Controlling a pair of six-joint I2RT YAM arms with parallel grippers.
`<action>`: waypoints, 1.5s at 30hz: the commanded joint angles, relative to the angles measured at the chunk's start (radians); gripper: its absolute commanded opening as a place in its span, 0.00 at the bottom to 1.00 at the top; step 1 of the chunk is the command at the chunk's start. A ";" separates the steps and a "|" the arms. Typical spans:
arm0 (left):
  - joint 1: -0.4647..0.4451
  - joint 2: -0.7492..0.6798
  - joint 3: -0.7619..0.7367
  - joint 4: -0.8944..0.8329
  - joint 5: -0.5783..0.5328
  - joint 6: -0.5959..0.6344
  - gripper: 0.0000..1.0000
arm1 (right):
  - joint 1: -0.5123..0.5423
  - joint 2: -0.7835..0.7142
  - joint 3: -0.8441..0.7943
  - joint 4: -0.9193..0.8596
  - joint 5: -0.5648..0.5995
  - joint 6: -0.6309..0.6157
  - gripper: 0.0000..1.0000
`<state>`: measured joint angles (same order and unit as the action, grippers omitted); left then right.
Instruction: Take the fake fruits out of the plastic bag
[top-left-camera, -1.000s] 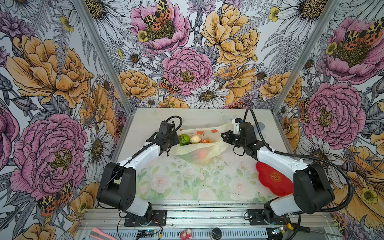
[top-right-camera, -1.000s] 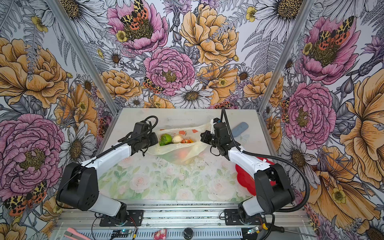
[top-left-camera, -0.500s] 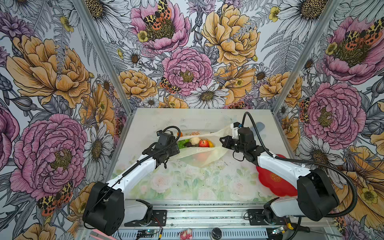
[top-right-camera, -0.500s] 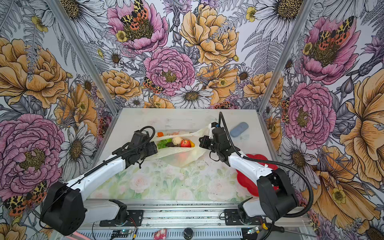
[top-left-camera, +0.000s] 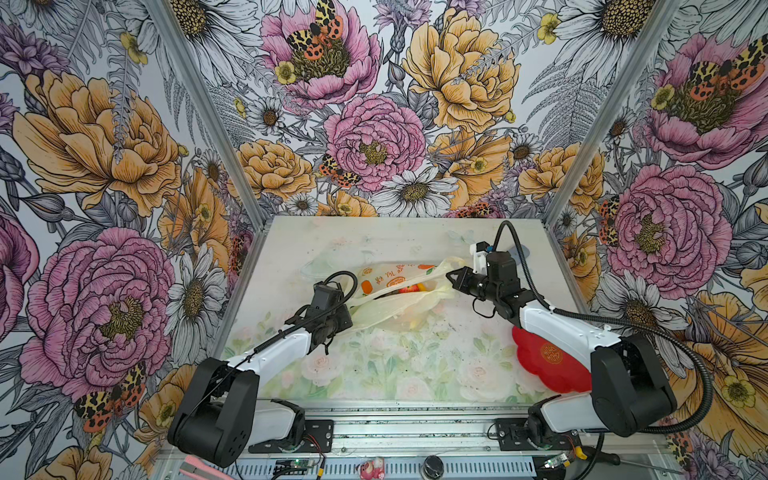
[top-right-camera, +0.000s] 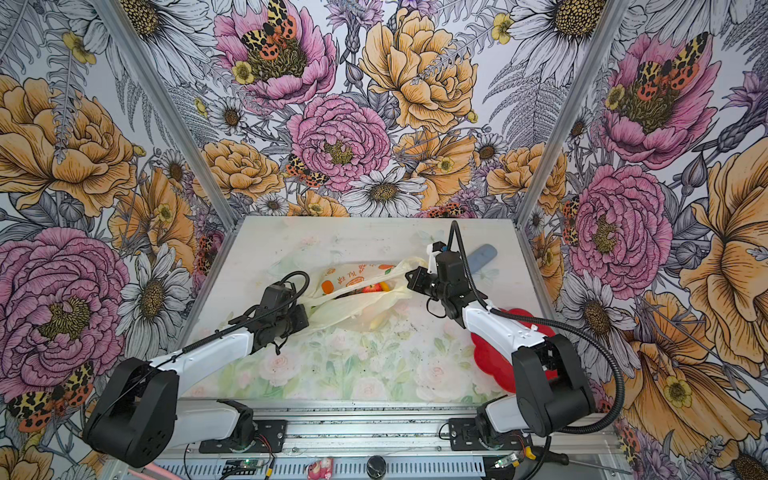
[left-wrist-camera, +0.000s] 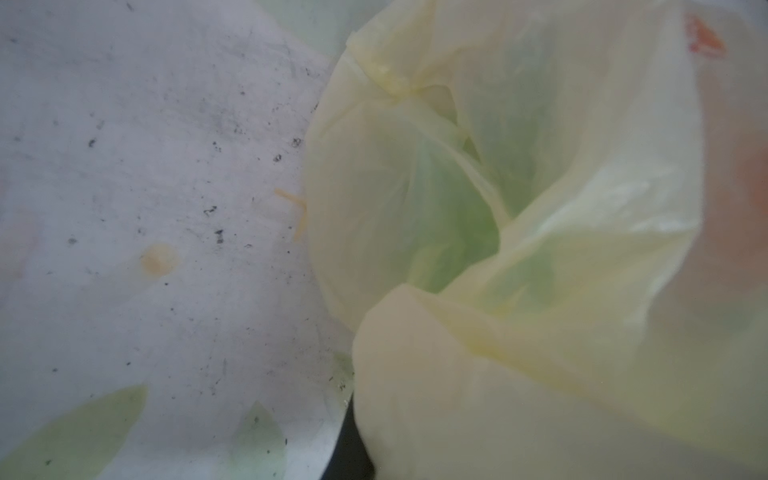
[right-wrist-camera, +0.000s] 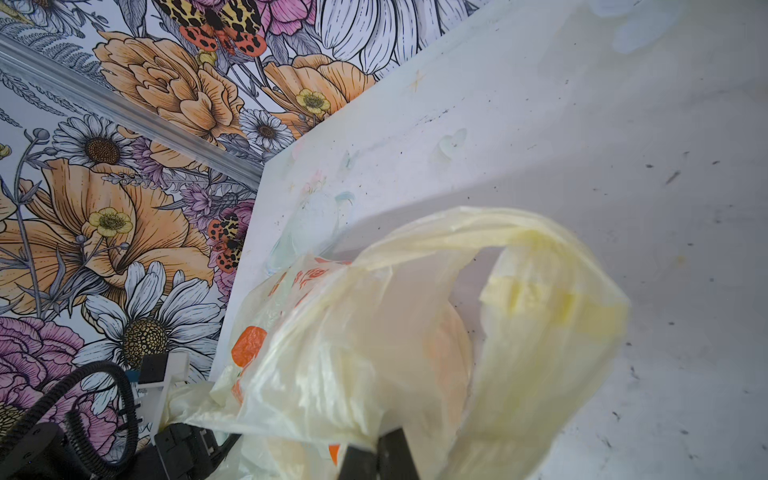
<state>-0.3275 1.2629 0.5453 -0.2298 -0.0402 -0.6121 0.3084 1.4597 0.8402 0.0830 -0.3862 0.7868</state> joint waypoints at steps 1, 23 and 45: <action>0.031 -0.059 -0.050 0.101 0.010 -0.029 0.00 | -0.051 0.078 0.085 0.099 -0.047 0.070 0.00; -0.315 -0.032 0.050 0.189 -0.068 0.031 0.00 | 0.116 -0.110 0.175 -0.337 0.311 -0.187 0.68; -0.407 -0.132 -0.005 0.222 -0.247 -0.006 0.00 | 0.293 0.258 0.364 -0.454 0.577 -0.031 0.55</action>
<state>-0.7521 1.1568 0.5579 -0.0242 -0.2024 -0.5873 0.6018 1.7061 1.1923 -0.3561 0.1734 0.7322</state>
